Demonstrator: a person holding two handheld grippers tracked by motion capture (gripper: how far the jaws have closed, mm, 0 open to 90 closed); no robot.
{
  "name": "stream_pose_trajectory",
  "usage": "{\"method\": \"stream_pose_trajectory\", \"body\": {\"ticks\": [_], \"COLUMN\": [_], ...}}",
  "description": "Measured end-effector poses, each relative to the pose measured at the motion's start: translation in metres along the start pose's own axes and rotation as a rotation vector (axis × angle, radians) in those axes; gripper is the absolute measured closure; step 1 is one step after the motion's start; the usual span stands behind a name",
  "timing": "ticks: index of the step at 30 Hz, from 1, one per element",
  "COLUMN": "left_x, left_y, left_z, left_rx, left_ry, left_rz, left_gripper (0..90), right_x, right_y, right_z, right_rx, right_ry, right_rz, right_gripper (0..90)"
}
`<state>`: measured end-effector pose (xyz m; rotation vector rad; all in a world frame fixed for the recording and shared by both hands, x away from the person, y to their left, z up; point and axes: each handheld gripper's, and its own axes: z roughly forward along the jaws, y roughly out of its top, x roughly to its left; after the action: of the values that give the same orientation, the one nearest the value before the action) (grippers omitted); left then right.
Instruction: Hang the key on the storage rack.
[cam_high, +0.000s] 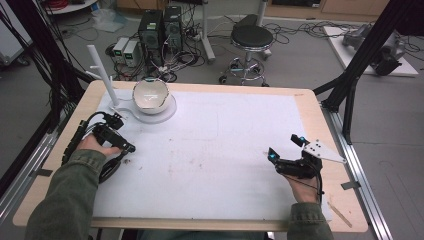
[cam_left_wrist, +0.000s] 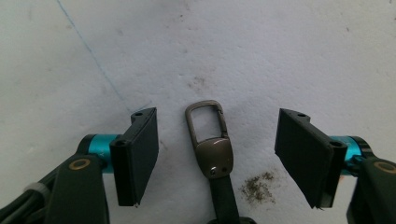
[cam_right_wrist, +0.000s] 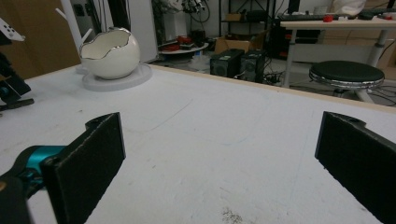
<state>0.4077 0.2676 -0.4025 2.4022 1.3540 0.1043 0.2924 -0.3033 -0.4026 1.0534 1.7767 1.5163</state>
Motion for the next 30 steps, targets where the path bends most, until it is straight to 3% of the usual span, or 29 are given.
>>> {"method": "stream_pose_trajectory", "body": {"ticks": [3, 7, 17, 19, 27, 30], "left_x": [0.000, 0.000, -0.004, -0.003, -0.008, -0.006], "left_y": [0.001, 0.001, 0.001, 0.002, 0.021, 0.022], "left_z": [0.003, 0.007, 0.006, 0.006, 0.012, 0.012], "left_rx": [0.017, 0.037, 0.054, 0.061, 0.206, 0.214], "left_ry": [0.026, 0.028, 0.067, 0.065, 0.101, 0.087], "left_rz": [-0.001, -0.011, -0.008, -0.026, -0.017, -0.026], "left_gripper": [32.7, 35.3, 61.2, 63.1, 67.1, 67.3], "right_x": [0.000, -0.001, 0.000, 0.000, 0.001, 0.001], "right_y": [0.000, 0.000, 0.000, 0.001, 0.000, 0.000], "right_z": [0.000, 0.000, -0.001, -0.001, 0.001, 0.001], "right_rx": [0.002, 0.000, -0.016, -0.019, 0.000, -0.004], "right_ry": [0.003, 0.003, -0.010, -0.011, -0.014, -0.018], "right_rz": [-0.002, 0.001, -0.015, -0.014, -0.028, -0.031], "right_gripper": [0.7, 0.7, 0.7, 0.7, 0.7, 0.7]}}
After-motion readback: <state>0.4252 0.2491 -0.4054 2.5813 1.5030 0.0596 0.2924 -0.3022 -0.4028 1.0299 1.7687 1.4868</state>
